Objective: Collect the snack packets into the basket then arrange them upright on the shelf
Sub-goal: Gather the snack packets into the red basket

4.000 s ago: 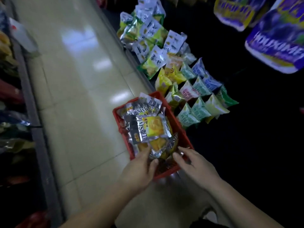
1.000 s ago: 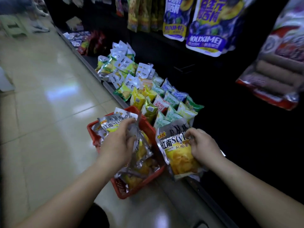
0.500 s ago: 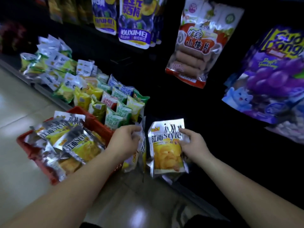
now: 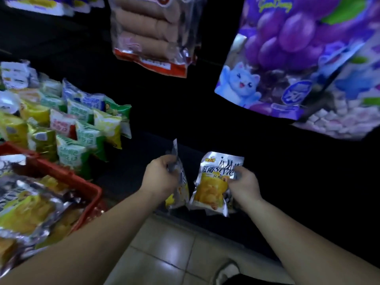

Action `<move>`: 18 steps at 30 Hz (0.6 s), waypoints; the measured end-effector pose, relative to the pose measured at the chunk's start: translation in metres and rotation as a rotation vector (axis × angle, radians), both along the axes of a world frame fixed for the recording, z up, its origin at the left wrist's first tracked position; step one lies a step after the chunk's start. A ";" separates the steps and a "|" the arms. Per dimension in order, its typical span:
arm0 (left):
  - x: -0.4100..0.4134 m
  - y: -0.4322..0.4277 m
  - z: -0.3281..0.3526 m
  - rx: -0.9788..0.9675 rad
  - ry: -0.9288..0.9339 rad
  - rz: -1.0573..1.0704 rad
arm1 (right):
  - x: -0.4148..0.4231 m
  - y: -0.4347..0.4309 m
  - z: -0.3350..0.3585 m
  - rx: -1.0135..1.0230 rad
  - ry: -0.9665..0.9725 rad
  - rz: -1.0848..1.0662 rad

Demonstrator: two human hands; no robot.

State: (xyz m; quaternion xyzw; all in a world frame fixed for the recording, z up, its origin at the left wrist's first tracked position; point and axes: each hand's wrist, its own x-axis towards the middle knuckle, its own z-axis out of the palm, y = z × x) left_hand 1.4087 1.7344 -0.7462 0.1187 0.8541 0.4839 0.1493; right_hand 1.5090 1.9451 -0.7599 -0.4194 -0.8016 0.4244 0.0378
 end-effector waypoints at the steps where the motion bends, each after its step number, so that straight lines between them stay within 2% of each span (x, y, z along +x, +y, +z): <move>1: 0.001 0.014 -0.002 0.060 -0.020 0.000 | 0.004 0.015 -0.001 0.013 0.003 -0.040; 5: 0.007 0.047 -0.015 0.293 -0.178 0.038 | 0.024 0.058 -0.007 0.052 0.055 -0.197; 7: 0.008 0.048 -0.026 0.261 -0.247 0.045 | 0.035 0.068 -0.009 0.026 0.043 -0.258; 9: 0.010 0.040 -0.043 0.108 -0.329 -0.024 | 0.043 0.074 -0.019 -0.014 -0.048 -0.301; 12: 0.018 0.019 -0.054 -0.107 -0.398 -0.109 | 0.045 0.073 -0.031 -0.013 -0.240 -0.177; 15: 0.017 0.000 -0.055 -0.092 -0.398 -0.078 | 0.037 0.047 -0.017 0.020 -0.258 -0.032; 18: 0.017 -0.020 -0.049 -0.052 -0.410 -0.046 | 0.024 0.009 0.001 -0.059 -0.200 0.189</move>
